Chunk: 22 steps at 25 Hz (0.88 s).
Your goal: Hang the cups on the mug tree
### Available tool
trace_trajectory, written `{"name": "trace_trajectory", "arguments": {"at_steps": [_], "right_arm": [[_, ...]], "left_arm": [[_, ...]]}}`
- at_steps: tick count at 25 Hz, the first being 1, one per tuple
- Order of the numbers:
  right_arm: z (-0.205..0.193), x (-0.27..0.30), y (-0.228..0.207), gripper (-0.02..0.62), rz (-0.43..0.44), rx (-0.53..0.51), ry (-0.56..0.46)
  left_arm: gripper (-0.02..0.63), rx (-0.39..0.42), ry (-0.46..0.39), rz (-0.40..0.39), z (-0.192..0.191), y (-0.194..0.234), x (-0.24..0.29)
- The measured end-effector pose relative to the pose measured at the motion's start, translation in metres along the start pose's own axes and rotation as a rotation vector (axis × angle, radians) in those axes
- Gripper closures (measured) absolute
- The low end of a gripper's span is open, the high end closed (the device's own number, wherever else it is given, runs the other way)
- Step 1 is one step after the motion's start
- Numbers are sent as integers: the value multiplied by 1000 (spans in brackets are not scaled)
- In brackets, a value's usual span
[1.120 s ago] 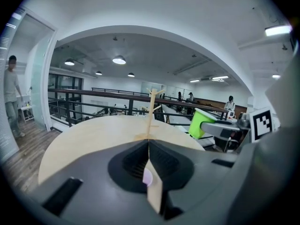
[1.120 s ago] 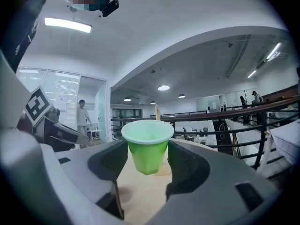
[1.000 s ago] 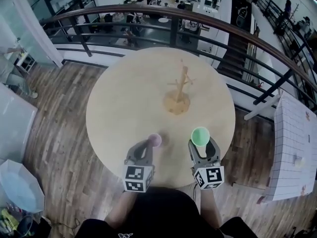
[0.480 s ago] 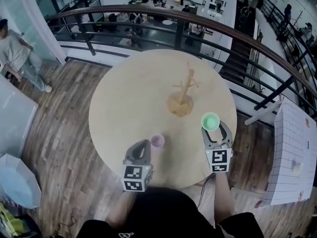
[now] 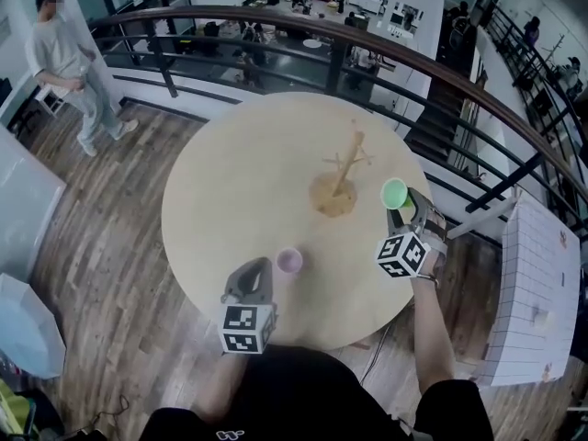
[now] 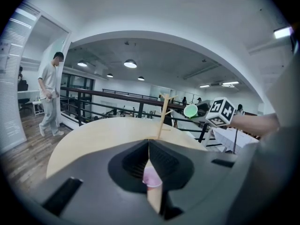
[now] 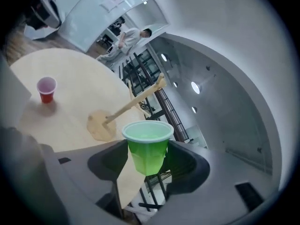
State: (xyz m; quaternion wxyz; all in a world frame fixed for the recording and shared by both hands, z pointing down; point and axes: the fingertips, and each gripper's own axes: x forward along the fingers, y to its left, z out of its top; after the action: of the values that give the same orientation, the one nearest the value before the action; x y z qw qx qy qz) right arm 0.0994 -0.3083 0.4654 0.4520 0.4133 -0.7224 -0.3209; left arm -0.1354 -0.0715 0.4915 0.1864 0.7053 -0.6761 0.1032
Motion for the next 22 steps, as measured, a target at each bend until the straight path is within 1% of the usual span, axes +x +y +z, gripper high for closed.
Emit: {"name": "trace_trajectory", "arguments": {"at_steps": [8,10,13,17,22], "right_arm": [[4,62,-17,324,34,-198,151],[3,76,-22,324,19,-280,195],[5,91,-28,325,-18,-444,253],[21,104,-14,324,-19,-628,244],[42,109,6,324,-18,-746,236]], "left_arm": [[594,-22,-8,21,-1,9,-1],[594,-28,-9,29,-2,11,-2],[594,-40,-13,45,-2,16,-3],[594,-52,-15,54,-4,20,-5],[594,-69,-11,60,-6,28,-4]]}}
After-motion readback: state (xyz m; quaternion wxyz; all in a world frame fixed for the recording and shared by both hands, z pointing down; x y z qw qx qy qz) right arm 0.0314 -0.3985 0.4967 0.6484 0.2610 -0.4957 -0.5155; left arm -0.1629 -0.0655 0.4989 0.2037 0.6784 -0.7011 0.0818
